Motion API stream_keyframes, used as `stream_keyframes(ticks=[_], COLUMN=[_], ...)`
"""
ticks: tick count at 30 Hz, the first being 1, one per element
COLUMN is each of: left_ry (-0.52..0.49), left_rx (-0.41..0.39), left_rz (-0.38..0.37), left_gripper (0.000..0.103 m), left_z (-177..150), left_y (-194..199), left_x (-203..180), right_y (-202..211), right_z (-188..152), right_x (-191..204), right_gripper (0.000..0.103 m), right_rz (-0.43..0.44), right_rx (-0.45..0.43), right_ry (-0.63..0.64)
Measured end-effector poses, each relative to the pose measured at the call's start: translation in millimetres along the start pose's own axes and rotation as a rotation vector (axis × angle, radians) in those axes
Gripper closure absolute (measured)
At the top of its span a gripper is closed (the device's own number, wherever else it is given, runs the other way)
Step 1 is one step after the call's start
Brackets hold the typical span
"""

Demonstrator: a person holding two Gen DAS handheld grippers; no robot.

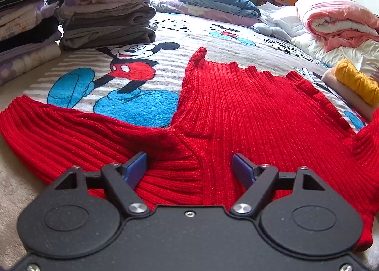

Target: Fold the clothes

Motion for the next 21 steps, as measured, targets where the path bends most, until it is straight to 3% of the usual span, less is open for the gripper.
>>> stream_keyframes(ticks=[11,16,19,21], left_ry=[-0.028,-0.032,-0.032,-0.032], left_rx=[-0.007,-0.007,-0.006,-0.005], left_rz=[0.002,0.002,0.002,0.002], left_gripper=[0.021,0.021,0.021,0.021], left_z=[-3,-3,-3,-3], left_y=[-2,-2,-2,-2], left_x=[-3,-4,-4,-4], right_y=[5,2,8,18], right_z=[-19,-19,-14,-13], right_x=[-56,-79,-71,-55], right_gripper=[0.094,0.094,0.089,0.089], right_rz=[-0.063,-0.172,-0.212,-0.194], right_rx=[-0.018,-0.028,-0.053,-0.074], right_ry=[-0.122,-0.214,-0.150,-0.083])
Point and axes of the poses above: each gripper's, at about its wrist camera, not at the fingertips, and y roughly against the way its jaws point, x to its left, z to its top, the point moved 3 cm from there along -y, roughly the way its jaws point, and after that the axes turned 7 degrees about -x, right-handed, at the moved point
